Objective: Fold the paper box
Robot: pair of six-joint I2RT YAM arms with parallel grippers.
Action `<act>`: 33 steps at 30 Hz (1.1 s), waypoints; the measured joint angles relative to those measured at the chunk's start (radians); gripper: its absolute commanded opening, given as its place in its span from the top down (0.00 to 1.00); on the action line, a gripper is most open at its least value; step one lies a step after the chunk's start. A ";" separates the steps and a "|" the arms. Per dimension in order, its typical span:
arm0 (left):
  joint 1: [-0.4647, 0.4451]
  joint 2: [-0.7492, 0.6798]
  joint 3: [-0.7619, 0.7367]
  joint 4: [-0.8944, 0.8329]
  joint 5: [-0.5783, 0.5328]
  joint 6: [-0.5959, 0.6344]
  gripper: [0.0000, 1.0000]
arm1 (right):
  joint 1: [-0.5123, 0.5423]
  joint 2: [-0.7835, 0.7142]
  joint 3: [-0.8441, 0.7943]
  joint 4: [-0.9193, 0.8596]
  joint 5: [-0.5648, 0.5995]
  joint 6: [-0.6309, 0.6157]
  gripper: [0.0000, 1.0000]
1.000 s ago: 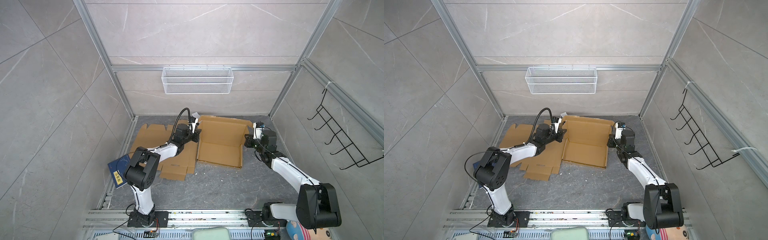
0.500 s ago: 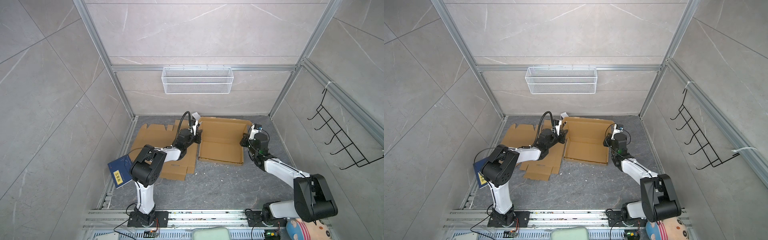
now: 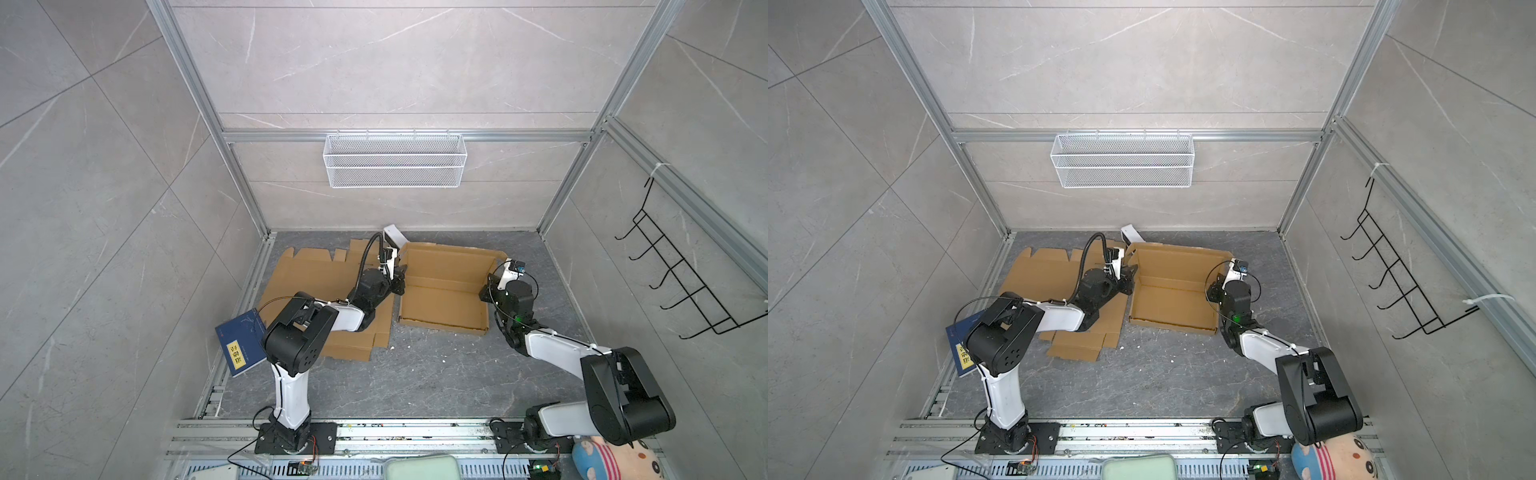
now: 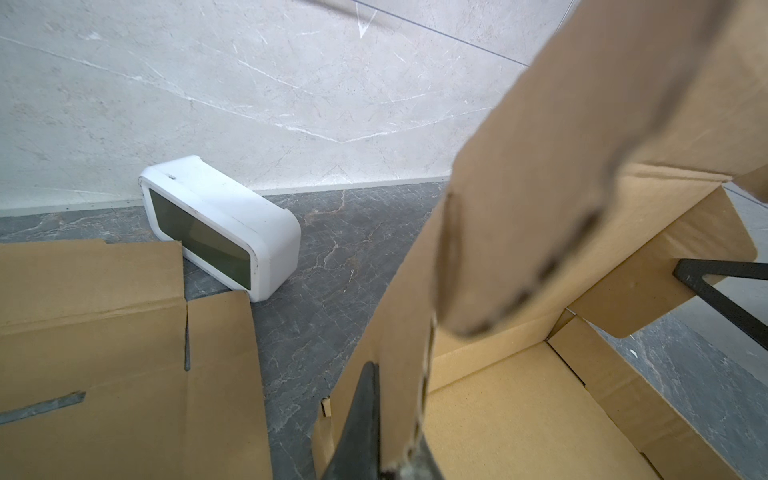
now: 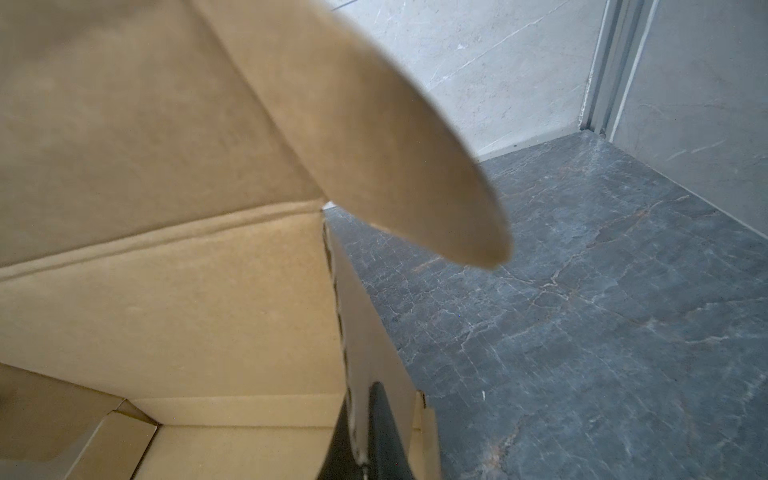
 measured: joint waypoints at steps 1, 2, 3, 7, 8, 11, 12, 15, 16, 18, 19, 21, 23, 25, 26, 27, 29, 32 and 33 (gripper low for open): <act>-0.004 0.000 -0.003 0.005 -0.003 -0.002 1.00 | 0.003 -0.005 -0.009 0.005 0.007 0.000 1.00; -0.008 0.000 -0.005 0.010 -0.011 -0.003 1.00 | 0.006 -0.011 -0.018 0.011 0.016 0.001 1.00; -0.013 0.000 -0.006 0.012 -0.019 -0.003 1.00 | 0.009 -0.015 -0.026 0.018 0.021 0.003 1.00; -0.037 0.000 -0.013 0.021 -0.053 -0.003 1.00 | 0.016 -0.037 -0.064 0.045 0.048 0.010 1.00; -0.042 0.000 -0.013 0.021 -0.062 -0.003 1.00 | 0.017 -0.041 -0.070 0.048 0.055 0.012 1.00; -0.066 0.000 -0.014 0.023 -0.106 -0.003 1.00 | 0.024 -0.051 -0.083 0.052 0.078 0.023 1.00; -0.075 0.000 -0.015 0.023 -0.123 -0.002 1.00 | 0.024 -0.054 -0.085 0.052 0.085 0.026 1.00; -0.109 0.000 -0.023 0.032 -0.182 0.002 1.00 | 0.025 -0.060 -0.100 0.060 0.109 0.034 1.00; -0.121 0.001 -0.029 0.039 -0.200 0.005 1.00 | 0.025 -0.063 -0.106 0.061 0.116 0.037 1.00; -0.137 0.003 -0.039 0.051 -0.225 0.010 1.00 | 0.026 -0.070 -0.117 0.063 0.126 0.041 1.00; -0.146 0.007 -0.044 0.064 -0.240 0.014 1.00 | 0.027 -0.074 -0.122 0.063 0.131 0.044 1.00; -0.153 0.014 -0.052 0.089 -0.259 0.016 1.00 | 0.032 -0.079 -0.124 0.059 0.138 0.048 1.00; -0.159 0.022 -0.056 0.110 -0.270 0.017 1.00 | 0.037 -0.082 -0.125 0.055 0.147 0.052 1.00; -0.164 0.027 -0.060 0.126 -0.282 0.017 1.00 | 0.039 -0.087 -0.127 0.051 0.150 0.055 1.00; -0.166 0.028 -0.060 0.130 -0.288 0.018 1.00 | 0.041 -0.089 -0.128 0.049 0.153 0.056 1.00; -0.167 0.028 -0.061 0.130 -0.290 0.019 1.00 | 0.042 -0.089 -0.128 0.047 0.154 0.060 1.00; -0.168 0.028 -0.061 0.130 -0.290 0.027 1.00 | 0.043 -0.091 -0.128 0.042 0.154 0.065 1.00; -0.169 0.028 -0.064 0.132 -0.290 0.050 1.00 | 0.045 -0.101 -0.128 0.020 0.154 0.080 1.00; -0.169 0.028 -0.069 0.137 -0.289 0.059 1.00 | 0.045 -0.108 -0.128 0.011 0.153 0.082 1.00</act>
